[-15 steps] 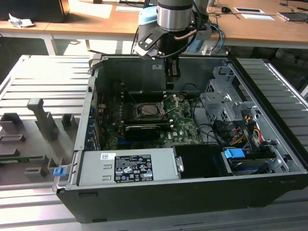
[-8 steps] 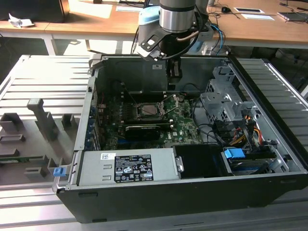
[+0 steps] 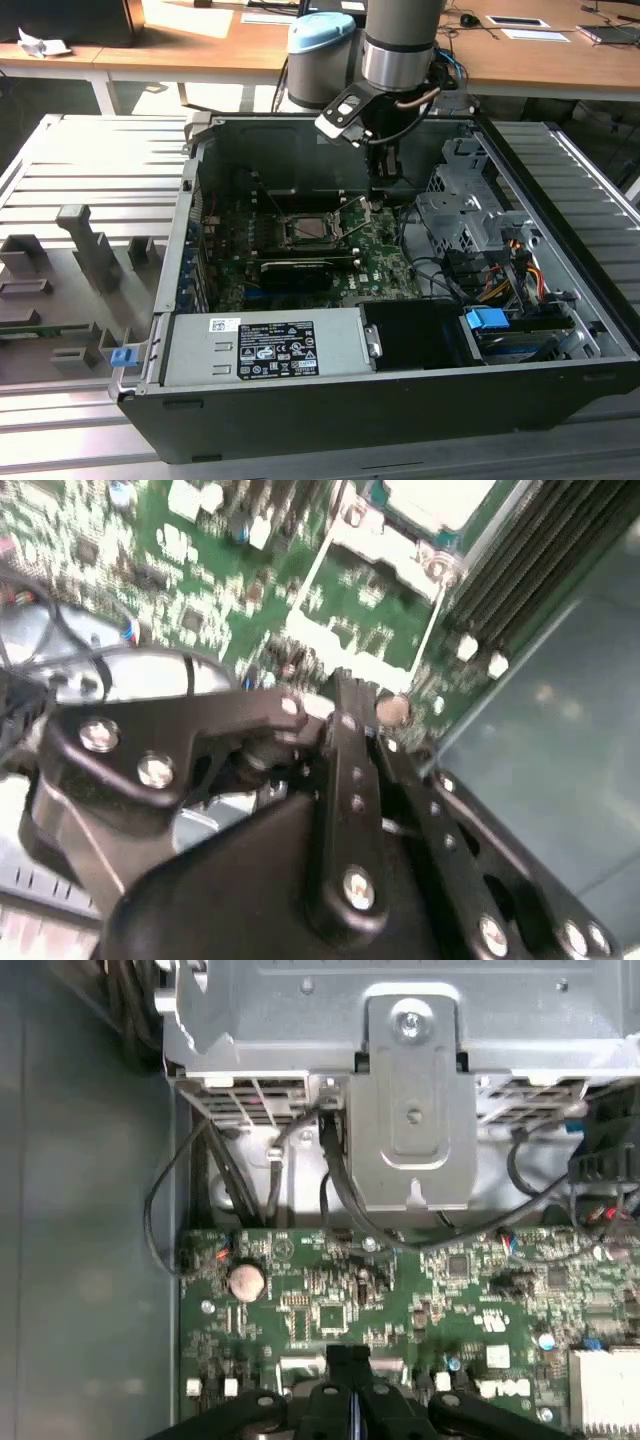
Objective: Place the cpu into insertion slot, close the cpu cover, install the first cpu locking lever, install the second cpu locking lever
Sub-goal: 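Close the cpu cover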
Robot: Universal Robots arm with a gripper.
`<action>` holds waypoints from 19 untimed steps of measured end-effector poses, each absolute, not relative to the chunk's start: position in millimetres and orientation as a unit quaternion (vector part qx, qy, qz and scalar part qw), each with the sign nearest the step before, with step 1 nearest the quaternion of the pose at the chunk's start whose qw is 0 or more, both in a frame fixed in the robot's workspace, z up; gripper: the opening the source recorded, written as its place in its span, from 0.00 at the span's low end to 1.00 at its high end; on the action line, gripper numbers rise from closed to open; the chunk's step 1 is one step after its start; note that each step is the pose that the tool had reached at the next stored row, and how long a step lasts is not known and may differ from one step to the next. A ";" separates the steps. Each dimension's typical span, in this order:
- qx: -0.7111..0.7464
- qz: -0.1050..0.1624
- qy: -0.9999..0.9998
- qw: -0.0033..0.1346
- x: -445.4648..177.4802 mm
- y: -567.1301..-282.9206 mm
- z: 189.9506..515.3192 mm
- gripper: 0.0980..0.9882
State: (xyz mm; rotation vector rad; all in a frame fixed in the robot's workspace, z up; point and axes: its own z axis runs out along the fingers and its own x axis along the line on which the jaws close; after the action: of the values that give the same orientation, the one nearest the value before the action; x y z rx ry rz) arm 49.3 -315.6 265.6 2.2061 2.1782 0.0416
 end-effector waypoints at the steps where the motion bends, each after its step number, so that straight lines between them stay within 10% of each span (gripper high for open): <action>1: 0.711 0.013 0.702 0.020 50.9 -315.6 261.2 0.01; 19: 0.711 0.011 0.702 0.018 44.6 -315.3 248.2 0.01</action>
State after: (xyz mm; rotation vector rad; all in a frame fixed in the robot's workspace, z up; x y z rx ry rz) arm 44.6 -315.3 248.2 2.2093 2.1813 0.0349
